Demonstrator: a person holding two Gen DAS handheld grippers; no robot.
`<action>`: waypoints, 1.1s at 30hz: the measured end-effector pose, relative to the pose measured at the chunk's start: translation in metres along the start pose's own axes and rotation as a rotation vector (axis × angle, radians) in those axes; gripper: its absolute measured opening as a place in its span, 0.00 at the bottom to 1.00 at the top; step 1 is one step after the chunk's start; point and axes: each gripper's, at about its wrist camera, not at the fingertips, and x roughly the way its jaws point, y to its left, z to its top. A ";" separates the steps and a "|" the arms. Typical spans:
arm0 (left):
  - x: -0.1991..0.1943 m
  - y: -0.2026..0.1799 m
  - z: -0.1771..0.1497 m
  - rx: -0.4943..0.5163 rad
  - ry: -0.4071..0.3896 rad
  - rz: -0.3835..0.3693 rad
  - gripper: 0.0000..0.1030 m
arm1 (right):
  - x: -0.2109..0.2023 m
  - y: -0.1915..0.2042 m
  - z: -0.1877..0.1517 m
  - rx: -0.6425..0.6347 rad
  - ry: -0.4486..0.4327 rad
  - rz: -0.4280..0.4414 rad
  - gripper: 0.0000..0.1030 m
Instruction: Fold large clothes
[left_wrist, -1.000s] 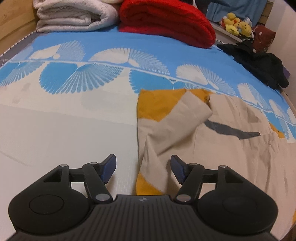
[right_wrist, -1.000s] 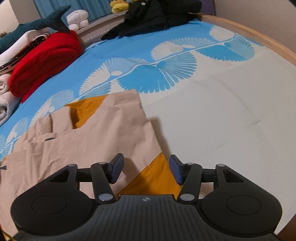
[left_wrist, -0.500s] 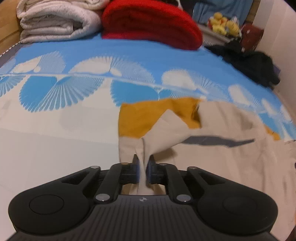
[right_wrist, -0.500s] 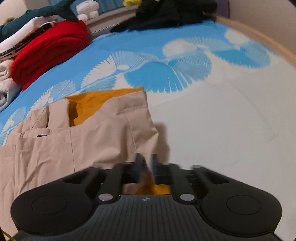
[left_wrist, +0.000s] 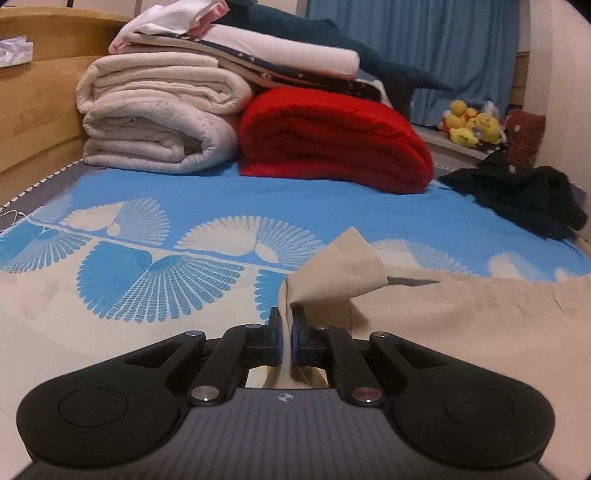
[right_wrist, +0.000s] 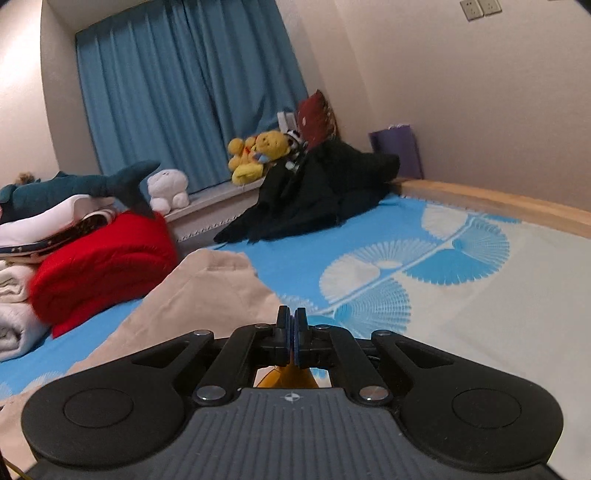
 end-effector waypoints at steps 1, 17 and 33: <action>0.007 0.000 -0.001 0.001 0.013 0.007 0.05 | 0.007 0.001 -0.001 -0.005 0.004 -0.011 0.00; 0.088 0.040 -0.016 -0.206 0.340 0.023 0.58 | 0.091 -0.001 -0.034 0.037 0.353 -0.050 0.42; 0.087 0.054 -0.021 -0.312 0.377 -0.067 0.23 | 0.109 -0.001 -0.055 0.045 0.487 0.014 0.55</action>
